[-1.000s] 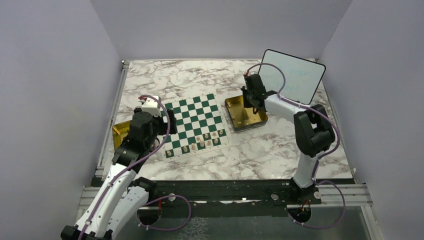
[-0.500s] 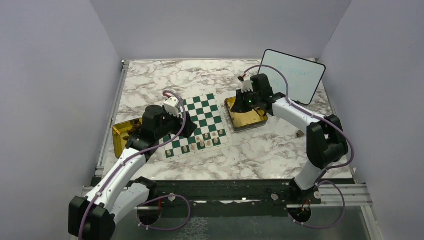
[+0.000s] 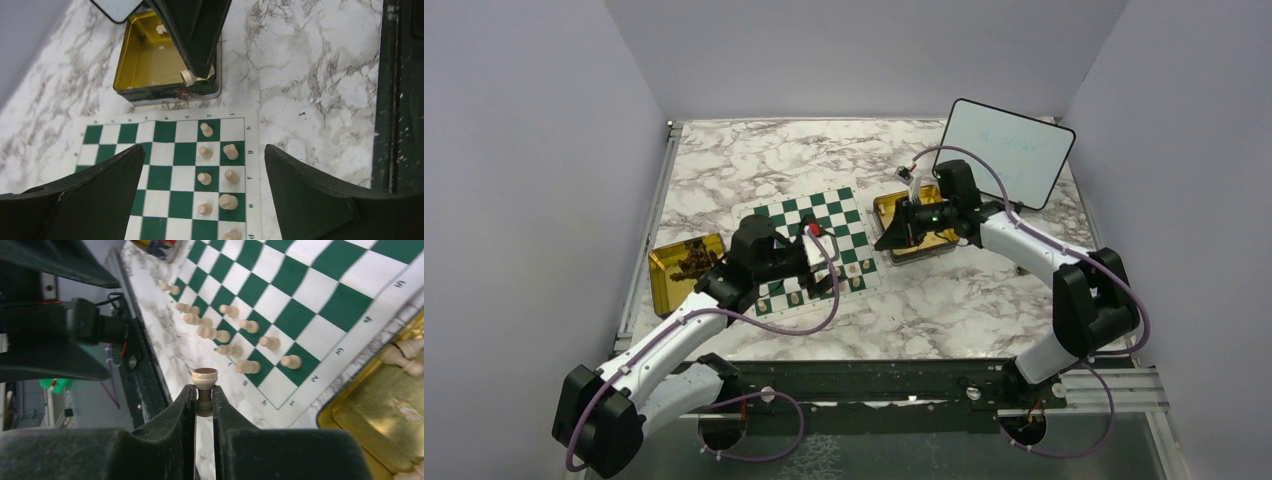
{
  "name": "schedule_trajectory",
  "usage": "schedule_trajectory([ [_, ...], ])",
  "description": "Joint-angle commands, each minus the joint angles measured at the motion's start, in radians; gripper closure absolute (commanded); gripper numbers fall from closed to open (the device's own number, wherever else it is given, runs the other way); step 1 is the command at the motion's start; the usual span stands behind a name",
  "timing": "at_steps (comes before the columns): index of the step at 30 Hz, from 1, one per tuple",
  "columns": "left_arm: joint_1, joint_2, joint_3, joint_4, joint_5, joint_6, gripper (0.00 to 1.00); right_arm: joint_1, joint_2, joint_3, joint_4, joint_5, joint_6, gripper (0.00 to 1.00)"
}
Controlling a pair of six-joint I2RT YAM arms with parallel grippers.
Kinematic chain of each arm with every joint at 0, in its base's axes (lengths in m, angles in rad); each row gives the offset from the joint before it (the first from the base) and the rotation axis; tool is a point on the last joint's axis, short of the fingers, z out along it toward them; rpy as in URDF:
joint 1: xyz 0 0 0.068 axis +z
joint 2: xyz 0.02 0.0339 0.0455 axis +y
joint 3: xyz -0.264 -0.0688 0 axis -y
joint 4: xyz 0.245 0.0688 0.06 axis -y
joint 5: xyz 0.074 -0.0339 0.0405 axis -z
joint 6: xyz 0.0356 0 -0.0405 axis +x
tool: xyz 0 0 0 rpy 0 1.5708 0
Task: Set up the chess pieces on the board
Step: Place the chess piece on the chessboard.
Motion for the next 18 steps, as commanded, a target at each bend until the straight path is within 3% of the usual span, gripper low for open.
schedule_trajectory([
  [1,-0.006,0.013,0.016,-0.003,0.164,0.400,0.09,0.005,-0.048,-0.016,0.067,-0.171,0.026,0.89],
  [6,-0.009,0.050,0.062,-0.045,0.182,0.524,0.12,0.025,-0.053,-0.013,0.065,-0.188,0.034,0.89],
  [18,-0.062,0.132,0.113,-0.060,0.187,0.652,0.19,0.075,-0.050,-0.021,0.081,-0.201,0.080,0.89],
])
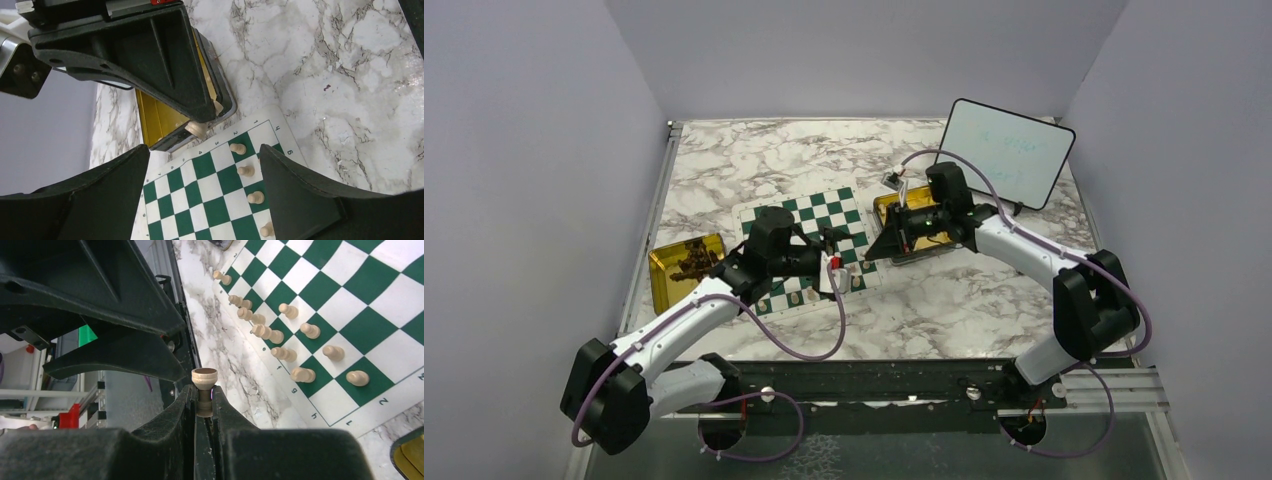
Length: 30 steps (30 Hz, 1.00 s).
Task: Set up the chess pieces on the board
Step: Place the chess piece on the chessboard.
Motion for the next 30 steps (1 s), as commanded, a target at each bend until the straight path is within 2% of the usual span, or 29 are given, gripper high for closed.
schedule_trajectory([
  [1,-0.017,0.022,0.044,-0.015,0.052,0.092,0.20,0.017,-0.026,-0.014,0.040,-0.038,0.035,0.89],
  [21,-0.064,0.110,0.092,-0.094,0.022,0.209,0.41,0.048,-0.032,-0.001,0.038,-0.075,0.046,0.90],
  [26,-0.068,0.118,0.110,-0.116,0.011,0.220,0.51,0.050,-0.033,-0.005,0.030,-0.072,0.037,0.90],
  [30,-0.069,0.118,0.120,-0.132,-0.014,0.212,0.63,0.050,-0.037,-0.009,0.032,-0.072,0.035,0.90],
])
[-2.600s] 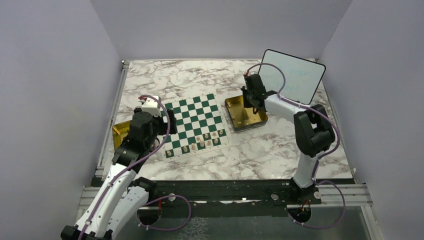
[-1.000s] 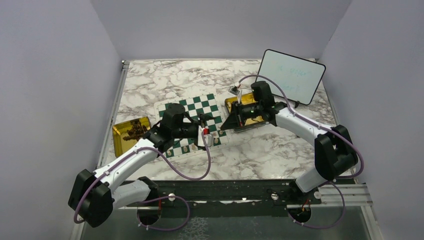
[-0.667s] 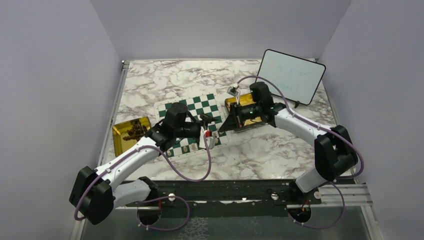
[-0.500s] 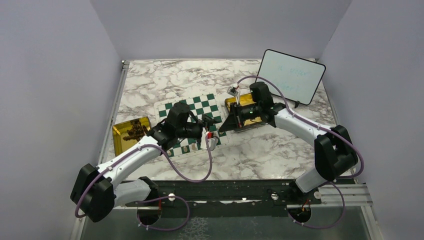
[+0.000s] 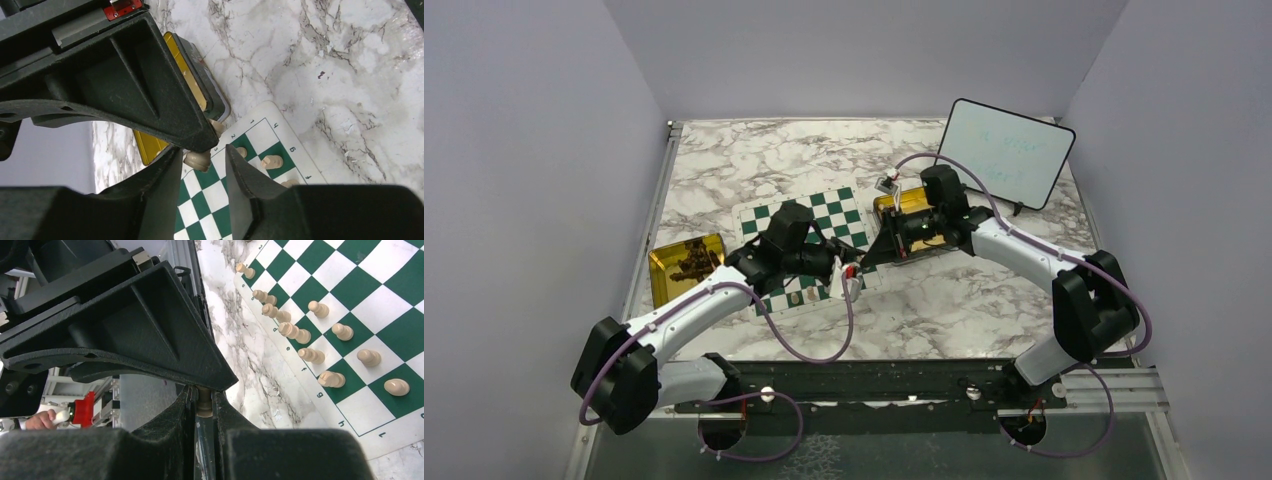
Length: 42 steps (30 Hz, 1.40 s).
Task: Set up the chess pieces on the board
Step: Place the chess piece on the chessboard.
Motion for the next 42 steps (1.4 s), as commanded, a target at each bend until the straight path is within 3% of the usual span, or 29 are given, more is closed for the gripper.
schedule_trajectory([
  [1,-0.006,-0.002,0.040,-0.034,-0.012,0.007,0.66,0.005,-0.037,-0.003,0.005,-0.022,-0.010,0.90],
  [8,-0.006,-0.002,0.068,-0.031,-0.066,-0.140,0.81,0.005,-0.078,-0.026,0.051,0.059,0.049,0.88],
  [15,-0.006,-0.029,0.035,0.049,-0.081,-0.355,0.85,0.006,-0.115,-0.055,0.141,0.146,0.165,0.79],
  [20,-0.006,-0.077,-0.032,0.204,-0.169,-0.633,0.86,0.004,-0.160,-0.107,0.256,0.229,0.276,0.70],
  [29,-0.007,-0.154,-0.120,0.401,-0.237,-1.045,0.86,0.006,-0.201,-0.162,0.394,0.298,0.382,0.64],
  [37,-0.007,-0.167,-0.126,0.393,-0.275,-1.108,0.86,0.005,-0.202,-0.175,0.446,0.282,0.413,0.66],
  [42,-0.006,-0.151,-0.127,0.377,-0.300,-1.120,0.86,0.006,-0.203,-0.188,0.480,0.263,0.442,0.61],
])
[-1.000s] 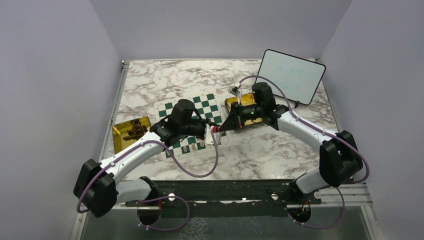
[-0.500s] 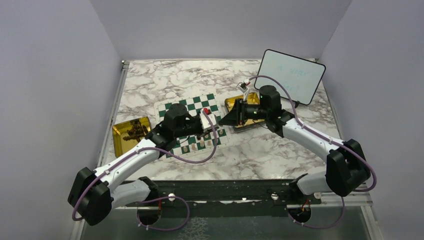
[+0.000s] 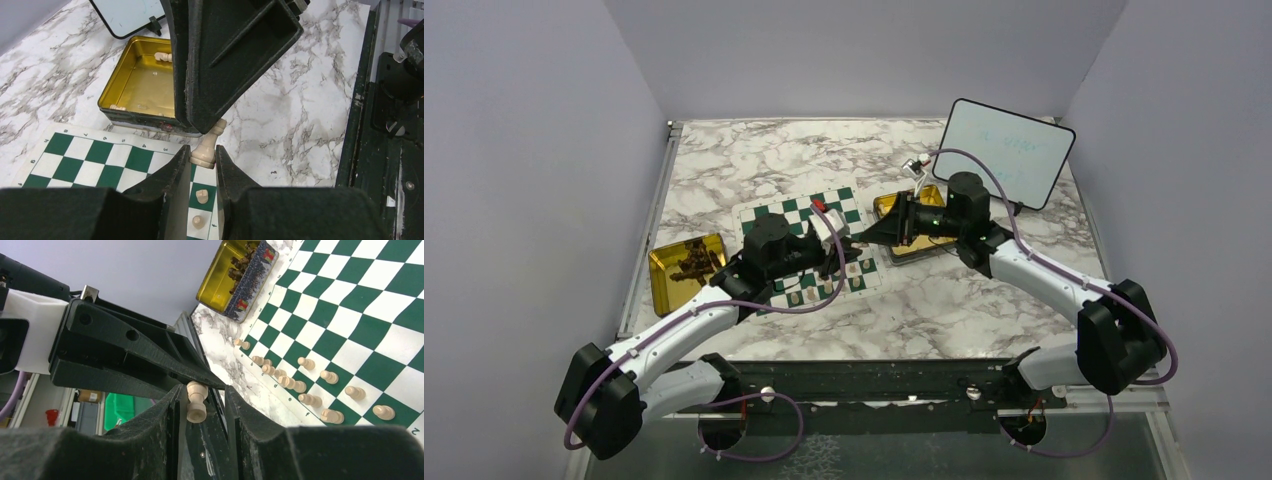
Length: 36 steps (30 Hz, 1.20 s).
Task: Set up the chess pieces on the board
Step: Place the chess piece on the chessboard.
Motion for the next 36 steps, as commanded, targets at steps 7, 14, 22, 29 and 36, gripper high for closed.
schedule_trajectory([
  [7,-0.005,0.003,-0.011,0.040,-0.053,-0.059,0.86,0.006,-0.022,-0.030,0.050,-0.003,0.024,0.61],
  [14,-0.005,0.011,-0.015,0.039,-0.058,-0.062,0.86,0.005,-0.015,-0.029,0.047,-0.007,0.020,0.78],
  [22,-0.005,0.019,-0.015,0.033,-0.089,-0.062,0.86,0.006,-0.009,-0.034,0.066,-0.012,0.054,0.67],
  [29,-0.006,0.027,-0.011,0.038,-0.089,-0.062,0.85,0.006,0.004,-0.032,0.063,-0.018,0.052,0.77],
  [36,-0.006,0.032,-0.013,0.053,-0.079,-0.068,0.85,0.005,0.017,-0.029,0.064,-0.015,0.057,0.74],
])
